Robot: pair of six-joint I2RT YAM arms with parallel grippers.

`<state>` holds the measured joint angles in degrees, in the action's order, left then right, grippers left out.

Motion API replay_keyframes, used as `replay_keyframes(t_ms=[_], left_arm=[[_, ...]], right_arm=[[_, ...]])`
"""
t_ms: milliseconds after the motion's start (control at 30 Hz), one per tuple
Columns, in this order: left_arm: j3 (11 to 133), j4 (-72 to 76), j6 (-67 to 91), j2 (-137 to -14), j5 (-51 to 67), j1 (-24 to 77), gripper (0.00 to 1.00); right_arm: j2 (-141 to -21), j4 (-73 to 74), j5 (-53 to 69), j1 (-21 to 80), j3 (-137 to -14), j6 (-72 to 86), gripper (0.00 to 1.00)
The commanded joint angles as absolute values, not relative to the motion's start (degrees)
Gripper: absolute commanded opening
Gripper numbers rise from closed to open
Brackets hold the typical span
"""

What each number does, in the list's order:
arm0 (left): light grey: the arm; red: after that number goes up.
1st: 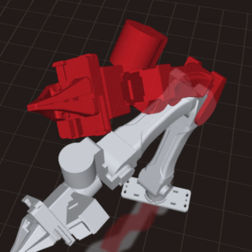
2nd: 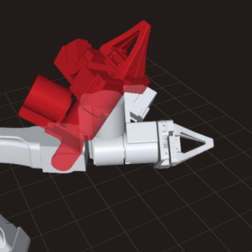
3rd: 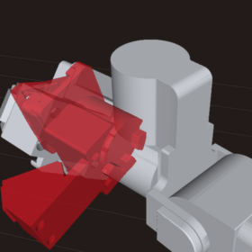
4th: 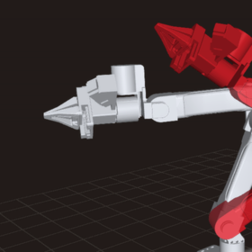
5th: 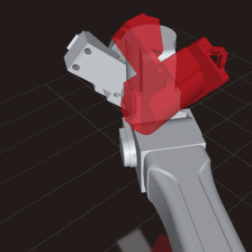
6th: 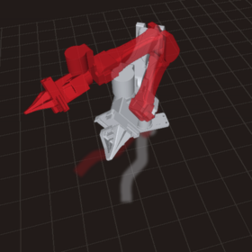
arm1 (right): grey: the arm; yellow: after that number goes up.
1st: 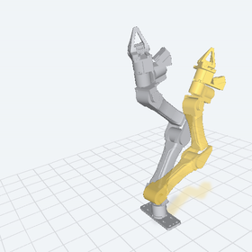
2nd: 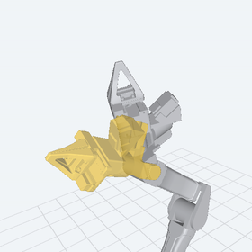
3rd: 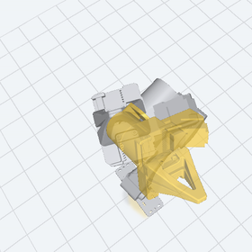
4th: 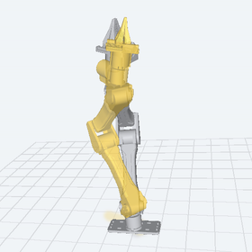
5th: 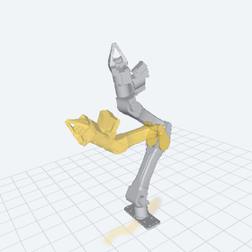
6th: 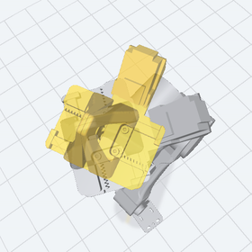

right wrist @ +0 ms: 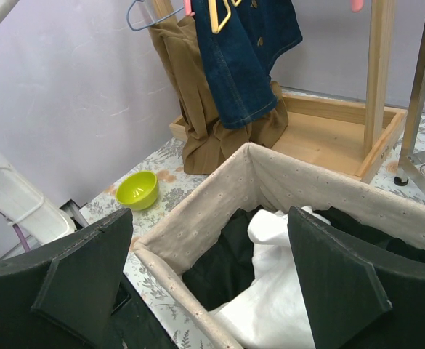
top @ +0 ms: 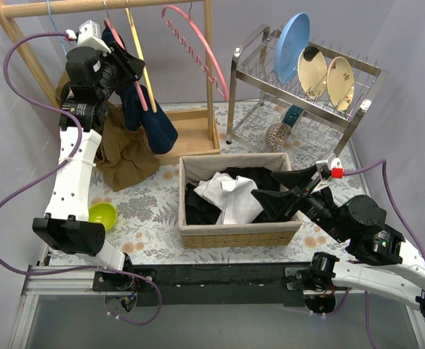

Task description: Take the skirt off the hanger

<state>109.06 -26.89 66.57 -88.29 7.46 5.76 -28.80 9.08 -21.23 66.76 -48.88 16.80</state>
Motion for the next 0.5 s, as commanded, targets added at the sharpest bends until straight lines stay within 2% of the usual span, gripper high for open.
replay_keyframes(t_ms=[0,100,167,200,233,267,300,333,367,400,467], left_arm=[[110.03,-26.98,66.18,-87.63,8.27,5.98,0.32],[110.83,-27.77,65.57,-86.57,6.95,5.98,0.27],[112.14,-28.73,64.61,-86.40,5.28,5.98,0.18],[112.93,-29.35,64.25,-86.57,4.75,5.98,0.18],[114.42,-30.75,63.81,-86.83,4.05,5.98,0.20],[115.13,-31.37,63.20,-87.36,3.78,5.98,0.35],[115.66,-32.51,62.76,-87.62,3.52,5.98,0.41],[116.27,-32.87,62.58,-87.71,3.08,5.98,0.41],[116.37,-33.05,61.88,-87.80,3.25,5.89,0.36],[116.45,-33.22,61.70,-87.80,3.16,5.98,0.24],[116.28,-33.40,61.26,-87.71,2.64,5.98,0.14]], right_arm=[[-27.69,7.29,-21.45,66.71,-48.69,17.14,0.94],[-27.69,7.29,-21.53,66.71,-48.60,17.14,0.94],[-27.69,7.12,-21.62,66.71,-48.60,17.14,0.94],[-27.77,7.03,-21.53,66.71,-48.52,17.05,0.94],[-27.86,6.77,-21.36,66.80,-48.52,17.14,0.94],[-27.95,6.68,-21.27,66.71,-48.52,17.14,0.94],[-28.21,6.51,-21.10,66.80,-48.52,17.14,0.94],[-28.39,6.33,-20.92,66.71,-48.52,17.23,0.94],[-28.56,6.33,-20.66,66.71,-48.60,17.14,0.94],[-28.83,6.33,-20.57,66.71,-48.69,17.14,0.94],[-29.09,6.42,-20.39,66.71,-48.87,17.31,0.94]])
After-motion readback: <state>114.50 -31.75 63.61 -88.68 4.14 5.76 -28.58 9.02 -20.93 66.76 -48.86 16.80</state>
